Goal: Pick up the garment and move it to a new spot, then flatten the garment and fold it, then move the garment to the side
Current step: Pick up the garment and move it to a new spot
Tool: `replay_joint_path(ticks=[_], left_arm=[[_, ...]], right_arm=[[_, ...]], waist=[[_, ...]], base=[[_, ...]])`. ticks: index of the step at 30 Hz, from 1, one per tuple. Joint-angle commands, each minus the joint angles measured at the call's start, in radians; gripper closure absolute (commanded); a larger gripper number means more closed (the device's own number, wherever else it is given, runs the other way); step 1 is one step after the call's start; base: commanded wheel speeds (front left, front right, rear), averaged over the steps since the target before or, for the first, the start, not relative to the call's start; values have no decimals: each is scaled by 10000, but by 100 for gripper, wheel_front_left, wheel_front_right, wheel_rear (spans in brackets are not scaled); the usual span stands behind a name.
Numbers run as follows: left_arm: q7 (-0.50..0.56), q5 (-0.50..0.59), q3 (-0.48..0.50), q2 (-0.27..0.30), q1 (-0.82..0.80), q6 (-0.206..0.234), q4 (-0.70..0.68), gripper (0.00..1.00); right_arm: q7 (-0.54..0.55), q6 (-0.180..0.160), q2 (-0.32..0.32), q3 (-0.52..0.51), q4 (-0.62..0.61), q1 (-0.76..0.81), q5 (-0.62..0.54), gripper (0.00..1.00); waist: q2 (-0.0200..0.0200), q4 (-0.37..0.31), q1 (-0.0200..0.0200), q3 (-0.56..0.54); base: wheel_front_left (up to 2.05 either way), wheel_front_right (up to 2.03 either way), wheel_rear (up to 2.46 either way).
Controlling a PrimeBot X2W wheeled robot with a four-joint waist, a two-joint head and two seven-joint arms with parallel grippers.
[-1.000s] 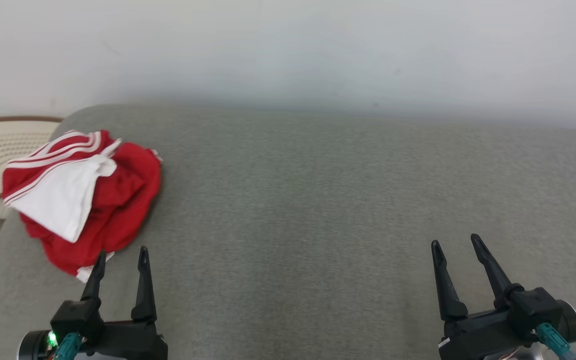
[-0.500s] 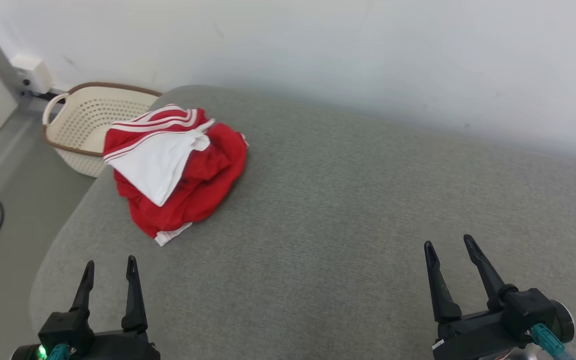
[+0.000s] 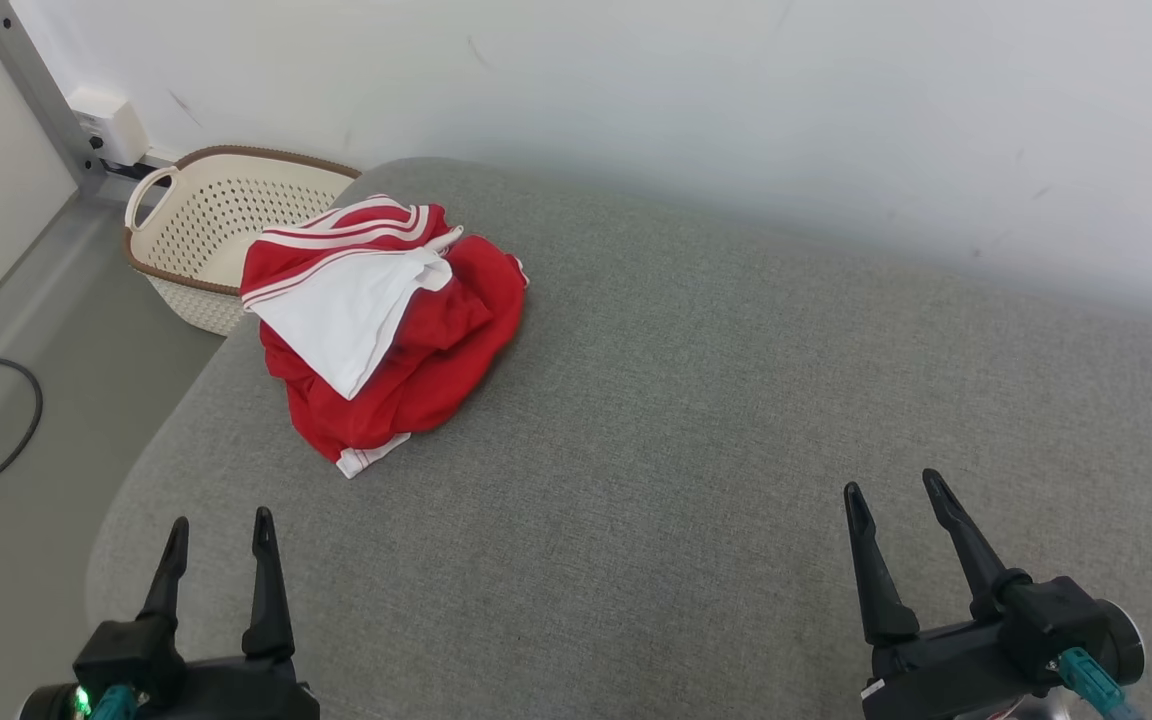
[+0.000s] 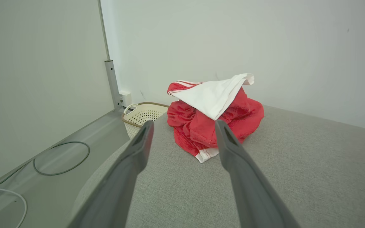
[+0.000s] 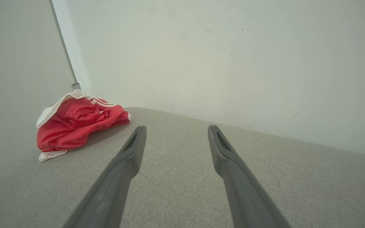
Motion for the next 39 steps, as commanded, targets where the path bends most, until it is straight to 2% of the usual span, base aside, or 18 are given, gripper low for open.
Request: replay_joint_path(ticks=[1, 4, 8, 16, 17, 23, 27, 39], left_arm=[[-20, -43, -27, 95, -53, -54, -87, 0], [-32, -217, -2, 56, -399, -159, -345, 0], [329, -223, -8, 318, -1262, -282, -684, 0], [2171, -369, -129, 922, -3288, -720, -588, 0], [2887, -439, -193, 1094, -3767, -888, -135, 0], [4241, -848, -303, 1405, -4894, -1335, 1802, 0], [4355, -900, -404, 1449, -5377, -1508, 2973, 0], [4052, -607, -580, 1710, -6550, -1315, 5683, 0]], right_arm=[[-46, 4, -27, 7, -5, -76, 36, 0], [-48, 4, -20, -5, -61, -130, -22, 0], [14, 4, -93, 45, -132, -230, -73, 0], [85, 4, -299, 262, -151, -606, -68, 0], [78, 4, -343, 320, -146, -719, -65, 0], [44, 4, -534, 362, -141, -981, -25, 0], [55, 4, -663, 400, -162, -1100, -12, 0], [165, 4, -955, 510, -274, -1391, 150, 0]], waist=[[0, -21, 0, 38], [0, -73, 0, 156], [0, -212, 0, 470], [0, -819, 0, 1149], [0, -1012, 0, 1326], [0, -1481, 0, 1800], [0, -1673, 0, 2071], [0, -2066, 0, 2622]], base=[[0, 0, 0], [0, 0, 0], [0, 0, 0], [0, 0, 0], [0, 0, 0], [0, 0, 0], [0, 0, 0], [0, 0, 0]])
